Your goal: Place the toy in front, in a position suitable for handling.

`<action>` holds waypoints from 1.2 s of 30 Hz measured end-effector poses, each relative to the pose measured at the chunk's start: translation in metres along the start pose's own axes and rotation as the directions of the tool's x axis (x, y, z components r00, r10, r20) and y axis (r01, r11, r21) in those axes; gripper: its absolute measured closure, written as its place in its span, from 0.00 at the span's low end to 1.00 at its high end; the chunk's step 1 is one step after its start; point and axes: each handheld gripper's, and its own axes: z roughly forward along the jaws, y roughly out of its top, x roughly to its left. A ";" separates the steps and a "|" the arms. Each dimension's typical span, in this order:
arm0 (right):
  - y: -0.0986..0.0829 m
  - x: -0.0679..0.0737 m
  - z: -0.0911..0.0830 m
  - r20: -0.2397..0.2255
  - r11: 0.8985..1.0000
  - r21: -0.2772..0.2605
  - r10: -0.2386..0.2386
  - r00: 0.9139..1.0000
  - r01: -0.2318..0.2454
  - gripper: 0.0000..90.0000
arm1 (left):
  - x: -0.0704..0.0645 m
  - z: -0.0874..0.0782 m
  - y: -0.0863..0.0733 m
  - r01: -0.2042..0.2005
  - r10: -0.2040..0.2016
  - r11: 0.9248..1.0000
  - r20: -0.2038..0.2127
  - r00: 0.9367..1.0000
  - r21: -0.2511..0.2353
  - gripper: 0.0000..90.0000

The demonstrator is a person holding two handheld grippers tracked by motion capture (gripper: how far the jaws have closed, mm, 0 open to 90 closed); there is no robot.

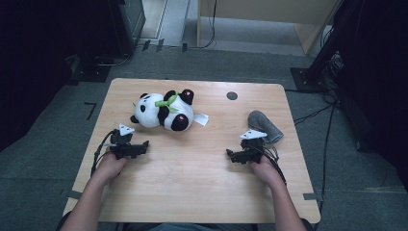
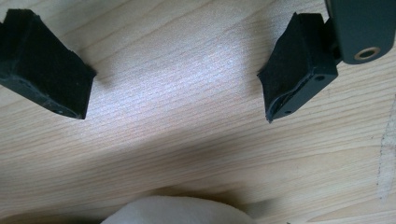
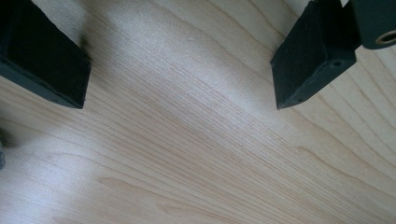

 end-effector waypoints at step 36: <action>-0.001 0.002 0.000 0.035 0.999 0.009 0.031 0.999 -0.032 0.01 | -0.001 0.001 0.001 -0.016 0.016 1.000 0.016 1.000 -0.001 0.10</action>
